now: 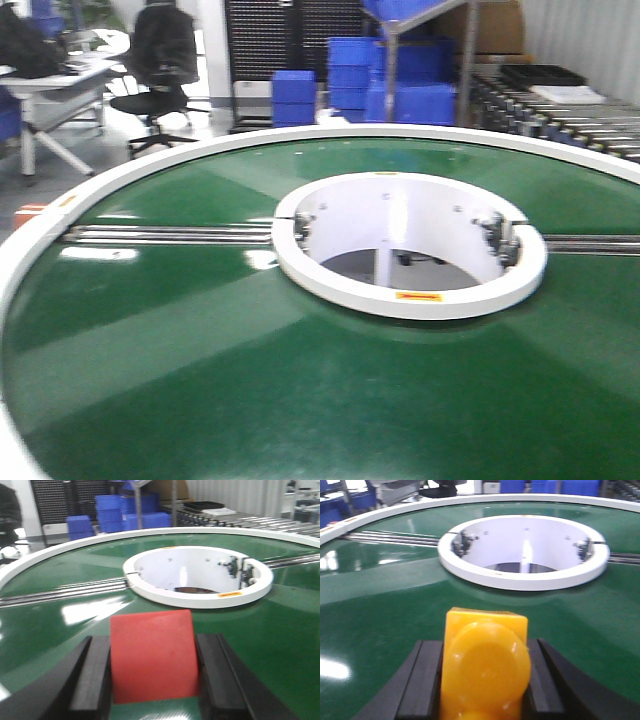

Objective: Pick red and yellow blocks into blue bin
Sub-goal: 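Drive the base away from the table toward the blue bin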

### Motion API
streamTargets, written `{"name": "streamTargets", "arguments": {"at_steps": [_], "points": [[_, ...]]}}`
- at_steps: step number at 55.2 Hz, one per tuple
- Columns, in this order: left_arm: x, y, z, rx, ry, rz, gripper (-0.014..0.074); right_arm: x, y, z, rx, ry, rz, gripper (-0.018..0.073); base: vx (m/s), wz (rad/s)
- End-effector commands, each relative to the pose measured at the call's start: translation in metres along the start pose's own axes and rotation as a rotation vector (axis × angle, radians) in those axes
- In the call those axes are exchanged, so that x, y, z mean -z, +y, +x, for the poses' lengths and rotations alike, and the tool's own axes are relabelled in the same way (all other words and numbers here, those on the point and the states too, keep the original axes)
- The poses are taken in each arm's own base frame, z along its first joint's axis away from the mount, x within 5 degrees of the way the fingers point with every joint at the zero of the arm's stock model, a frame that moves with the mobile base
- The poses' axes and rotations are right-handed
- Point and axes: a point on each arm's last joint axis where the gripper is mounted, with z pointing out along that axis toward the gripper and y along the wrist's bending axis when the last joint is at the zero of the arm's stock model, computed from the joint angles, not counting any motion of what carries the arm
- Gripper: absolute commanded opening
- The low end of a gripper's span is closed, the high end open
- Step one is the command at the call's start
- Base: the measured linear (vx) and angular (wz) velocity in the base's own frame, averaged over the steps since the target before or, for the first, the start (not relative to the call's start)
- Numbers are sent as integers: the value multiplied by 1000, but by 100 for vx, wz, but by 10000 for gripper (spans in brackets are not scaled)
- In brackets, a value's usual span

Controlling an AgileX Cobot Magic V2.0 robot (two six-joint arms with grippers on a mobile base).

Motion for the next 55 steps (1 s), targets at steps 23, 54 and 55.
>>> {"name": "streamTargets", "arguments": {"at_steps": [23,54,55], "points": [[2,0,-16,13,-103,5,-1,2,1,-16,18,-101,-7,-10,-17,58],[2,0,-16,13,-103,5,-1,2,1,-16,18,-101,-7,-10,-13,69],[2,0,-16,13,-103,5,-1,2,1,-16,18,-101,-7,-10,-7,85]]}}
